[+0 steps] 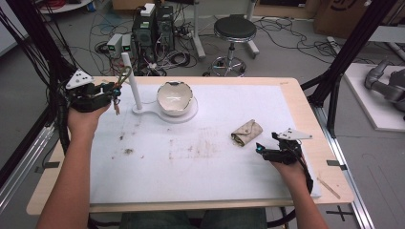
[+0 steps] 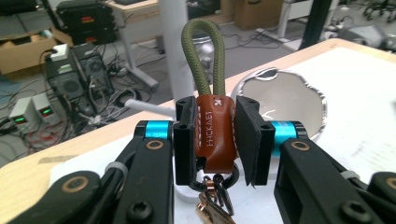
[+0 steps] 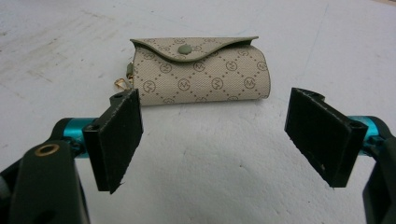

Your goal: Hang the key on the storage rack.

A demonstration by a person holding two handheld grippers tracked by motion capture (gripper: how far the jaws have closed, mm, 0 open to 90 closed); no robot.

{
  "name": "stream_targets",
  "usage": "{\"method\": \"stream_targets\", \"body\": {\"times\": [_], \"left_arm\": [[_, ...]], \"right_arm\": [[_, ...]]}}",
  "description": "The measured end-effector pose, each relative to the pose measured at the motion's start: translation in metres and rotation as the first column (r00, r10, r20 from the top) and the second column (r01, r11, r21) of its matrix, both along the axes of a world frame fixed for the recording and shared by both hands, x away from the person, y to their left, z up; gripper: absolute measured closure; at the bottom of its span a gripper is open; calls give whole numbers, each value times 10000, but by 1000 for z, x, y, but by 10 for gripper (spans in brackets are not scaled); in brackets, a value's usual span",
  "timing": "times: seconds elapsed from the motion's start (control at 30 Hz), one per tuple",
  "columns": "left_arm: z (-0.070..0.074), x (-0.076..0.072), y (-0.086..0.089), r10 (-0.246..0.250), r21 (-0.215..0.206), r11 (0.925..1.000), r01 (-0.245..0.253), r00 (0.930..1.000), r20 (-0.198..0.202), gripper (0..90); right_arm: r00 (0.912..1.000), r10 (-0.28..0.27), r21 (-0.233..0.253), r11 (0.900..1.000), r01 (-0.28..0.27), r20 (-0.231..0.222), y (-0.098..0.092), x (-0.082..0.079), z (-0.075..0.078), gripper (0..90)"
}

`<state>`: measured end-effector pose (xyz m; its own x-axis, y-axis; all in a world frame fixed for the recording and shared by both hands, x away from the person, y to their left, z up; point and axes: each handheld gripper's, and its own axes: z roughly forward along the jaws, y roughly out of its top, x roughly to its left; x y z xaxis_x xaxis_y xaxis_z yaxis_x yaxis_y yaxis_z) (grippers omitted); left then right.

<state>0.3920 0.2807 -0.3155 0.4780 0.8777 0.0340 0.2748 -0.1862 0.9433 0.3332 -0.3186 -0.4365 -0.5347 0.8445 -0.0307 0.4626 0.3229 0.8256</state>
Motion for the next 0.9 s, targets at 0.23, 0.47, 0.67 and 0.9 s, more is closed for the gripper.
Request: {"method": "stream_targets", "body": {"times": [0.23,0.47,0.67,0.9], "left_arm": [[-9,7,1,51,53,10000,-49,9992,-393,676],[-12,7,3,347,-123,9993,-356,9971,-670,322],[-21,-7,5,-100,-458,9989,75,9985,-541,236],[-33,-20,-2,-591,-679,9962,552,9966,-569,201]], "right_arm": [[10000,1,24,10000,-1,-7,-1,1,0,195],[10000,5,13,10000,-5,-18,0,0,0,195],[10000,-8,21,10000,8,26,0,0,0,195],[10000,-21,72,10000,21,77,0,-1,1,195]]}}
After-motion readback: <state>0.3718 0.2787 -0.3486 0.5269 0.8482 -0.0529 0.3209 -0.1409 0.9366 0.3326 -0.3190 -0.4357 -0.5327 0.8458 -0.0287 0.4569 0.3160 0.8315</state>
